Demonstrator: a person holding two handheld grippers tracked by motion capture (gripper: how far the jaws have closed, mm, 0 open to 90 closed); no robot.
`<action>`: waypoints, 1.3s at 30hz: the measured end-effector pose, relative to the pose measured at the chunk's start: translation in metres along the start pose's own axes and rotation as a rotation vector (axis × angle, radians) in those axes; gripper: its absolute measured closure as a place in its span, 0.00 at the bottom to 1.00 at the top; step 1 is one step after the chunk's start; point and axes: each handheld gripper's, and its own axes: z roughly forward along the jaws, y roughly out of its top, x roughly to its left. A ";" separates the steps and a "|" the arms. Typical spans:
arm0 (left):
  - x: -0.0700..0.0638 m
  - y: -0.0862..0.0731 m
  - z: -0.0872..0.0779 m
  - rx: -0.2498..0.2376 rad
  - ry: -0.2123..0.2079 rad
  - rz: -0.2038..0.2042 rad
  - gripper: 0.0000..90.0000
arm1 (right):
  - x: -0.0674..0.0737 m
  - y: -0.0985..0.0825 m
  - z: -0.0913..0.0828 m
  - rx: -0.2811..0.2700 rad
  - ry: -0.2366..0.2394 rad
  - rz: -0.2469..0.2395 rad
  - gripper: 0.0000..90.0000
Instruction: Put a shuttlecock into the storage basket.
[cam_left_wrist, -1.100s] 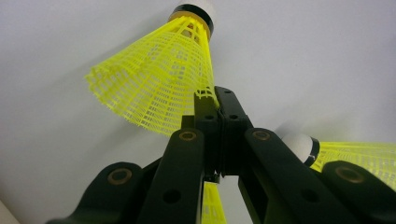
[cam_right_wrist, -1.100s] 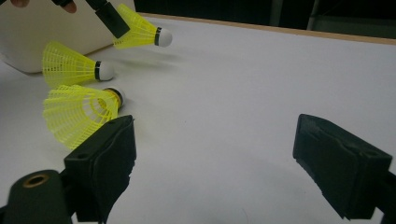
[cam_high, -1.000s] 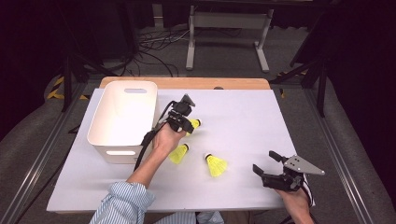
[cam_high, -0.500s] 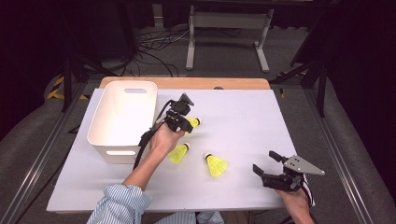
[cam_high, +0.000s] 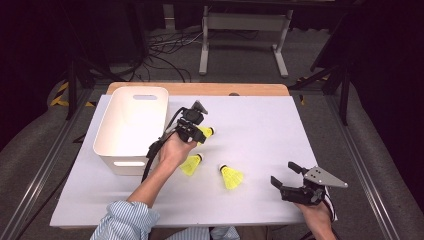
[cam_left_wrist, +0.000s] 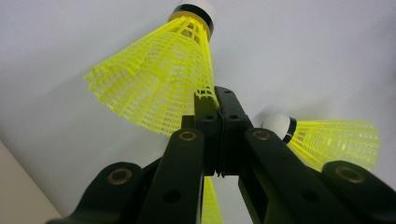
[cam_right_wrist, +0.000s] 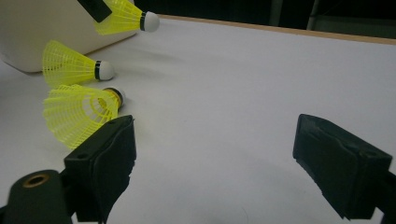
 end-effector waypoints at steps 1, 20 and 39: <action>0.000 0.000 -0.001 0.001 -0.001 0.000 0.99 | 0.000 0.000 0.000 0.000 -0.001 0.000 0.15; 0.000 0.000 -0.024 -0.037 -0.015 0.018 0.99 | 0.000 0.000 0.000 0.002 -0.001 0.001 0.15; 0.003 -0.001 -0.037 -0.034 -0.010 0.022 0.99 | 0.001 0.000 0.001 0.003 -0.001 0.000 0.15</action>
